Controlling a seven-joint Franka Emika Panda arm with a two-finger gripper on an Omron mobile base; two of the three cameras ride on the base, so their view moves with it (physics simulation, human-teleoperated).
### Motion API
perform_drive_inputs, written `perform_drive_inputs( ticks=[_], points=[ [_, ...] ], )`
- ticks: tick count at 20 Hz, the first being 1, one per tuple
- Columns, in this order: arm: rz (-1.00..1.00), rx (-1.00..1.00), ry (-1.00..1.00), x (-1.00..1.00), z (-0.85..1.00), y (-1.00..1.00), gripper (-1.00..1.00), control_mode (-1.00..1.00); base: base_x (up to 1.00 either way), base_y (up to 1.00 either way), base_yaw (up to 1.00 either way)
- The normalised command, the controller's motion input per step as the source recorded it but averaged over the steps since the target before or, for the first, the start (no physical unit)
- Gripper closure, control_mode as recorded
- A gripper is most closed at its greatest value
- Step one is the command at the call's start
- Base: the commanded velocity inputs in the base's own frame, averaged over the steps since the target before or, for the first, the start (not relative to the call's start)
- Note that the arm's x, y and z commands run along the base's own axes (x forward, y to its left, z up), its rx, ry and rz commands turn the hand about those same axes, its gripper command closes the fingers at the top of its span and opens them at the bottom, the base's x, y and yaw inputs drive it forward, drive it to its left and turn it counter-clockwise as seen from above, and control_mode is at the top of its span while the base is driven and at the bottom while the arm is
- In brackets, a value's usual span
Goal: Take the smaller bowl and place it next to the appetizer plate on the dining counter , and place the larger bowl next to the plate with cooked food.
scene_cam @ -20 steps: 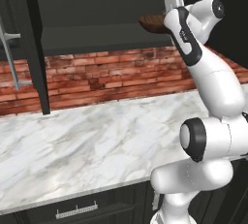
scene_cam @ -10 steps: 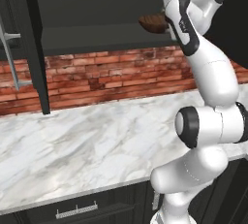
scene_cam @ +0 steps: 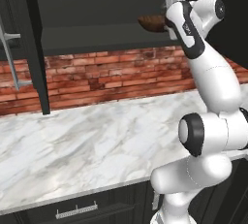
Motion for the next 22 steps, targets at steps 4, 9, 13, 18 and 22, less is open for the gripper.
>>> perform_drive_inputs(
  ticks=[4,9,13,18,22],
  points=[
    [0.0,0.0,0.03,0.61,-0.32,0.28,-1.0,-1.0,0.0,0.0,0.0],
    [-0.02,-0.01,0.45,0.07,-0.23,0.01,-1.0,-1.0,0.0,0.0,0.0],
    [-0.01,0.0,0.29,-0.04,-0.25,0.01,-1.0,-1.0,0.0,0.0,0.0],
    [0.0,0.0,0.0,0.0,-0.37,0.02,-1.0,-1.0,0.0,0.0,0.0],
    [0.0,0.01,0.0,0.11,-0.82,0.0,-1.0,-1.0,0.0,0.0,0.0]
  ],
)
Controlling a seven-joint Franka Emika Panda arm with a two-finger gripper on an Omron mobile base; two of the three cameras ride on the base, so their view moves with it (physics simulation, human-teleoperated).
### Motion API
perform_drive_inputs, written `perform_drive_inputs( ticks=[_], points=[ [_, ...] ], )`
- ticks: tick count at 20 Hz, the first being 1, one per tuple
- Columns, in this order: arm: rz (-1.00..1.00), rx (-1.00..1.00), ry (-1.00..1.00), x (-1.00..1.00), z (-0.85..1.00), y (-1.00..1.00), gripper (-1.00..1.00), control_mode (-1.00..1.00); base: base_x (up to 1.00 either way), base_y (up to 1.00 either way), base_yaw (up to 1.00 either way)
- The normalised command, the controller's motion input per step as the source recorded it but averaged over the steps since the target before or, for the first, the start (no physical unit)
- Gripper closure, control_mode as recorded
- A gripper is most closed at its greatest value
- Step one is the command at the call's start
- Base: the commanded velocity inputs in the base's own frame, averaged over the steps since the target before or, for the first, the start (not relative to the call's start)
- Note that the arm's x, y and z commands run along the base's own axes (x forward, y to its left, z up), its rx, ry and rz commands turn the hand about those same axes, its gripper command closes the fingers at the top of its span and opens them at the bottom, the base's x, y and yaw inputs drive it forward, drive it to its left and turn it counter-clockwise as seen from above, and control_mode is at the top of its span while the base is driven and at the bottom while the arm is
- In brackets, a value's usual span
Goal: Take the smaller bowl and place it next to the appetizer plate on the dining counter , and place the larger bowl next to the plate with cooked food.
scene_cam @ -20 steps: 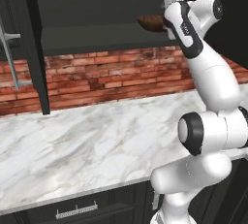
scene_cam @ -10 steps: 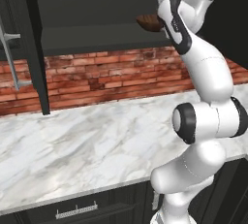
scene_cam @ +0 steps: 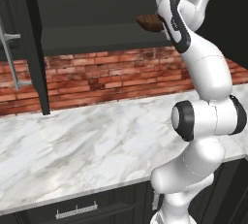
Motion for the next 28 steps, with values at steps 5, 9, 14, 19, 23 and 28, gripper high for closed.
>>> perform_drive_inputs(
  ticks=[5,9,14,19,23,28],
  points=[
    [0.0,0.01,0.0,0.51,-0.48,0.03,1.0,-1.0,0.0,0.0,0.0],
    [0.0,0.03,-0.03,0.4,-0.55,0.06,1.0,-1.0,0.0,0.0,0.0],
    [0.02,0.1,-0.13,-0.04,-0.75,0.0,1.0,-1.0,0.0,0.0,0.0],
    [0.01,0.11,-0.25,-0.89,-0.85,0.36,1.0,-1.0,0.0,0.0,0.0],
    [0.04,0.0,-0.32,-1.0,-0.86,0.86,1.0,-1.0,0.0,0.0,0.0],
    [0.0,0.01,-0.12,-1.0,0.25,0.31,1.0,-1.0,0.0,0.0,0.0]
  ],
)
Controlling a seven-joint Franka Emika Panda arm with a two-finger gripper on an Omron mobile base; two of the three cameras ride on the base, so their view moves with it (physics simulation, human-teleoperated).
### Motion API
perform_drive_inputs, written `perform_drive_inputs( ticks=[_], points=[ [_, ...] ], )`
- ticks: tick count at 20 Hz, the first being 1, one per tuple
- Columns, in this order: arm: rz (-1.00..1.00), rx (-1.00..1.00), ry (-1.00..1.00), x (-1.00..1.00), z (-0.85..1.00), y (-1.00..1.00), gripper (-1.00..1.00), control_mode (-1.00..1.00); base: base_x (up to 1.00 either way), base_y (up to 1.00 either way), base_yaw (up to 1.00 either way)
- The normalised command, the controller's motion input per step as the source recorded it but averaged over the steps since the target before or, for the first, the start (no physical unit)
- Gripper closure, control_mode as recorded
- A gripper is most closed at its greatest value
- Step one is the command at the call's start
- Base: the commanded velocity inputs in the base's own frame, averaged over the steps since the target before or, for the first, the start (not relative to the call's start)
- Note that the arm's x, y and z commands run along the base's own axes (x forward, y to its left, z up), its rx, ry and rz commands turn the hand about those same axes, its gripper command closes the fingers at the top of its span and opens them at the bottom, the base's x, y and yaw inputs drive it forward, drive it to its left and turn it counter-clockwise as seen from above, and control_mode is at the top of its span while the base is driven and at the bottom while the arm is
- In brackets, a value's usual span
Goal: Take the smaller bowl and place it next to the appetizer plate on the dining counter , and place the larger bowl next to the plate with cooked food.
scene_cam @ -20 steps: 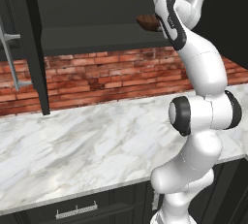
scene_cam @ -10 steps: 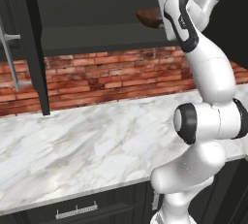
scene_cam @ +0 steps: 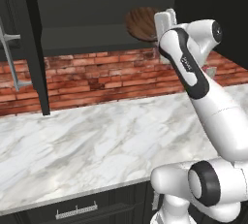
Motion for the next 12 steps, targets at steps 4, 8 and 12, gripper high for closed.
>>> perform_drive_inputs(
  ticks=[4,8,12],
  points=[
    [0.0,0.0,0.24,-1.0,0.64,0.0,1.0,-1.0,0.0,0.0,0.0],
    [0.05,-0.05,0.4,-1.0,0.35,-0.01,1.0,-1.0,0.0,0.0,0.0],
    [0.14,-0.13,0.3,-1.0,-0.09,-0.1,1.0,-1.0,0.0,0.0,0.0]
  ],
)
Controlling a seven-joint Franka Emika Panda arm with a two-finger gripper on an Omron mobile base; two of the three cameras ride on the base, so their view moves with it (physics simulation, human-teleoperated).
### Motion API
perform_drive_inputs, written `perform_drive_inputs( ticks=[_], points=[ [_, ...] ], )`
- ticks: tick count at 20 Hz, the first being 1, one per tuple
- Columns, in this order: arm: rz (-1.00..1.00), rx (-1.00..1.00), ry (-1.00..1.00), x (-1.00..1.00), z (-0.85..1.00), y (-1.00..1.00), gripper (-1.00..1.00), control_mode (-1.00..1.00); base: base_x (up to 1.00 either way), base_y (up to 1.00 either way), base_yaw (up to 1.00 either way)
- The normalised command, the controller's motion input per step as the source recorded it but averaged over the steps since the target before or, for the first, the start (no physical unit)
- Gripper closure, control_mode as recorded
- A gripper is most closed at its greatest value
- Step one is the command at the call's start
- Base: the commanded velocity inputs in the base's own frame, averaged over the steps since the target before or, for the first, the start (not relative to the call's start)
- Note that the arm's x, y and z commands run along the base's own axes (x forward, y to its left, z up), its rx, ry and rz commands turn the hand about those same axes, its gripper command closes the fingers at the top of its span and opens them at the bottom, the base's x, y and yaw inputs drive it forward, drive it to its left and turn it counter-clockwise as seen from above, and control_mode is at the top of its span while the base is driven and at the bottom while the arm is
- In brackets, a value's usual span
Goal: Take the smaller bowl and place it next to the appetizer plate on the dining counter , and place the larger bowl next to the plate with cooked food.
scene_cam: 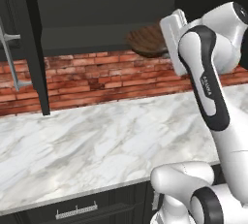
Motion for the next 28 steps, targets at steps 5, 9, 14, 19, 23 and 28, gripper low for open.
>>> perform_drive_inputs(
  ticks=[5,9,14,19,23,28],
  points=[
    [0.16,0.0,-0.1,-1.0,-0.83,-0.06,1.0,-1.0,0.0,0.0,0.0],
    [0.16,0.02,-0.13,-0.89,-0.97,0.0,1.0,-1.0,0.0,0.0,0.0],
    [0.03,0.2,-0.14,-1.0,-0.07,0.03,1.0,-1.0,0.0,0.0,0.0],
    [0.04,0.18,-0.25,-1.0,0.0,0.06,1.0,-1.0,0.0,0.0,0.0],
    [0.0,0.0,0.0,0.0,0.0,0.0,1.0,1.0,-1.0,0.0,0.09],
    [0.0,0.0,0.0,0.0,0.0,0.0,1.0,1.0,-1.0,0.04,0.11]
  ],
)
